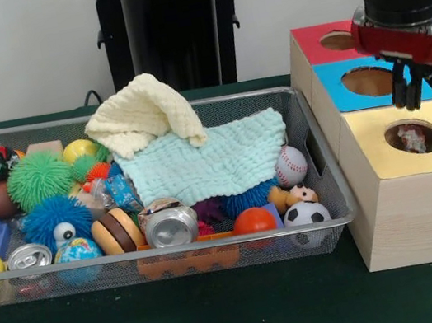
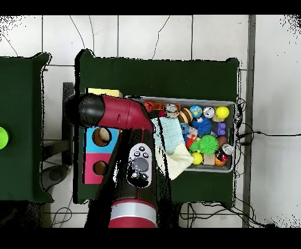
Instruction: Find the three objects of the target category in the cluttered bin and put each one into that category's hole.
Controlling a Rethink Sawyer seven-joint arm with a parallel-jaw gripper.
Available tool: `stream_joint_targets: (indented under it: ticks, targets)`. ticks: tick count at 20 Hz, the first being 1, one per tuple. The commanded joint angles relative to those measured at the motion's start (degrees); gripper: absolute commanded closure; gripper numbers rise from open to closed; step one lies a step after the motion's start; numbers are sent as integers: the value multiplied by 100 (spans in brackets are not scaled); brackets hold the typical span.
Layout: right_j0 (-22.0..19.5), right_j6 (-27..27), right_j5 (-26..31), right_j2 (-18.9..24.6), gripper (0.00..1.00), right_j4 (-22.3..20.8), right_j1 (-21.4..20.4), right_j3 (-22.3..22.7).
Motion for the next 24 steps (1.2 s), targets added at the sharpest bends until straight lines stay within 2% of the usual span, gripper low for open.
stream_joint_targets:
  ticks: [1,6,10,14,18,21,24]
  targets:
    - [-54,631,791,252,100,51,-310,703]
    - [-94,591,286,169,100,-91,-219,595]
    - [-400,-24,-43,103,100,-504,-95,521]
    - [-888,-673,-288,245,100,-814,-255,837]
    - [-1502,-1323,-589,534,100,-1262,-180,965]
    - [-1954,-1667,-1026,811,100,-1734,154,827]
    - [-2190,-1799,-1360,947,100,-2306,506,501]
